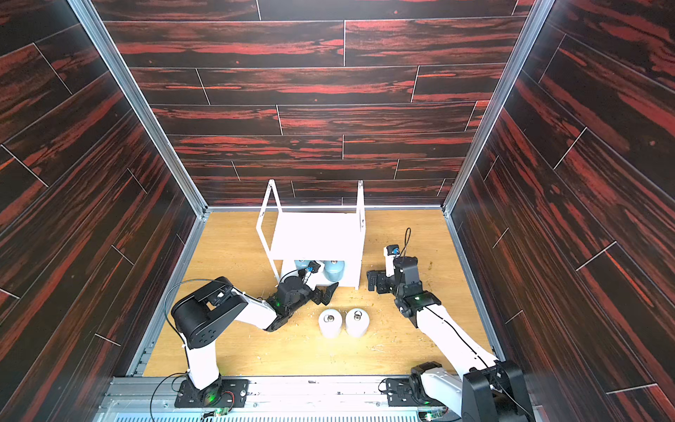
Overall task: Remove the tea canisters from the shelf
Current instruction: Pick up the tea canister from the shelf.
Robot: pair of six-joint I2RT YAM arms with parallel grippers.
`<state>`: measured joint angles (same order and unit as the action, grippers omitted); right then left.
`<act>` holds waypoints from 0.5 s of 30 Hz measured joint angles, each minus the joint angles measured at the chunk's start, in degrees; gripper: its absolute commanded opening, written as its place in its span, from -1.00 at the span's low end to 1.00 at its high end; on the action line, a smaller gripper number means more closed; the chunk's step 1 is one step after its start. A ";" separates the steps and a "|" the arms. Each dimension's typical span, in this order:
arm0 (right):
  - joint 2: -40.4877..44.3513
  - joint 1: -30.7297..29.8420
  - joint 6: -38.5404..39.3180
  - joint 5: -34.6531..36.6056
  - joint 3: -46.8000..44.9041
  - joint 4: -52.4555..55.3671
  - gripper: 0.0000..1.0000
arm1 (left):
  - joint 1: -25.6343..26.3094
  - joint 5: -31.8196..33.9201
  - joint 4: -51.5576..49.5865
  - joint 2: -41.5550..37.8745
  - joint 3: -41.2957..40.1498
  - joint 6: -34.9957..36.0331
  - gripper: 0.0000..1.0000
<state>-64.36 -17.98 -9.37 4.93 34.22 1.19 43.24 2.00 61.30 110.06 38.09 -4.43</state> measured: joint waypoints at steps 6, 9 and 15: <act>-0.20 0.07 0.02 -0.02 0.00 0.00 0.97 | 0.00 1.16 1.44 1.22 0.57 0.22 1.00; -0.26 0.07 0.02 -0.09 0.00 -0.04 0.96 | 0.00 1.95 1.86 1.84 0.90 0.48 1.00; -0.72 0.11 0.02 -0.31 0.00 -0.28 0.97 | 0.00 3.45 3.30 3.72 1.79 0.79 1.00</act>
<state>-65.08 -17.87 -9.34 4.62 34.22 0.91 43.24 5.45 64.60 113.78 39.88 -3.64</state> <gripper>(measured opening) 0.983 0.999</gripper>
